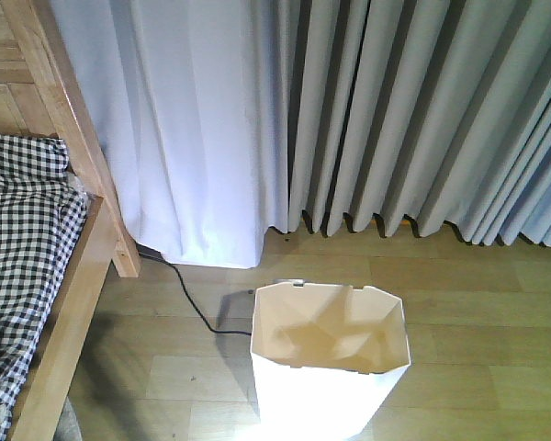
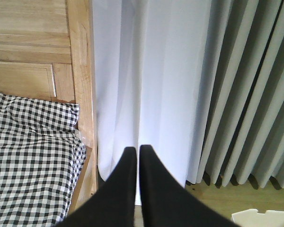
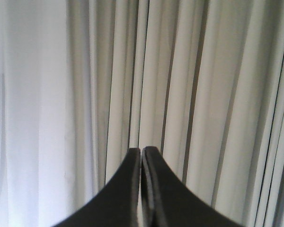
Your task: Move trash bin to bedside with robot
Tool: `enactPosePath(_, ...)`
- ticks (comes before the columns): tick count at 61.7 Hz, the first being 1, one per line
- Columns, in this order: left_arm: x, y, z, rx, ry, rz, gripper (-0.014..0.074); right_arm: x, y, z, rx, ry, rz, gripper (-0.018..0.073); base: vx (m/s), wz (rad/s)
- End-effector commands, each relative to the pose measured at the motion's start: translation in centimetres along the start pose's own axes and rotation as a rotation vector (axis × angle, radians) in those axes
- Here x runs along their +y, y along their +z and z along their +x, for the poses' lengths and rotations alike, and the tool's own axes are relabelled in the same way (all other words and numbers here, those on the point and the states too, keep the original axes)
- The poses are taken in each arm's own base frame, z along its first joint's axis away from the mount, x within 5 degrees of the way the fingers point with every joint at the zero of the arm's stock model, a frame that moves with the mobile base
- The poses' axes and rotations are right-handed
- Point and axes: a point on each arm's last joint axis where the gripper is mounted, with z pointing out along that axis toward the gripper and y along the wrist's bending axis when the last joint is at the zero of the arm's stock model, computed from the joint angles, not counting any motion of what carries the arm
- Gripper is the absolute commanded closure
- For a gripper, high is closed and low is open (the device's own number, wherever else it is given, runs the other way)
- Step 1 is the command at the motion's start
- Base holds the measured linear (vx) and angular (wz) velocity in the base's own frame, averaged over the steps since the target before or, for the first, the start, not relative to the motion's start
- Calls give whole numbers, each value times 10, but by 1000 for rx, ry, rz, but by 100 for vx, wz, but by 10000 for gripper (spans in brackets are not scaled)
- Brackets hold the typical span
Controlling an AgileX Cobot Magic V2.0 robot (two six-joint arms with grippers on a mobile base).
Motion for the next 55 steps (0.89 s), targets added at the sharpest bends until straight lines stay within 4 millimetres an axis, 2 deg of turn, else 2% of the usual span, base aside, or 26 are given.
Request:
enactPosePath(1,0,0,-3,-72,-10,4,602,-1,1,-8,-17,-6,11,569,0,0)
enactPosePath(27,0,0,-3,-72,-10,4,602,-2,1,-8,-15,-13,17,570,0,0)
enactPosePath(38,0,0,-3,-72,-10,4,602,0,1,-3,38,-60,-2,568,0,0)
enactPosePath(55,0,0,-3,-72,-10,4,602,-12,0,-1,67,-26,127,568,0,0)
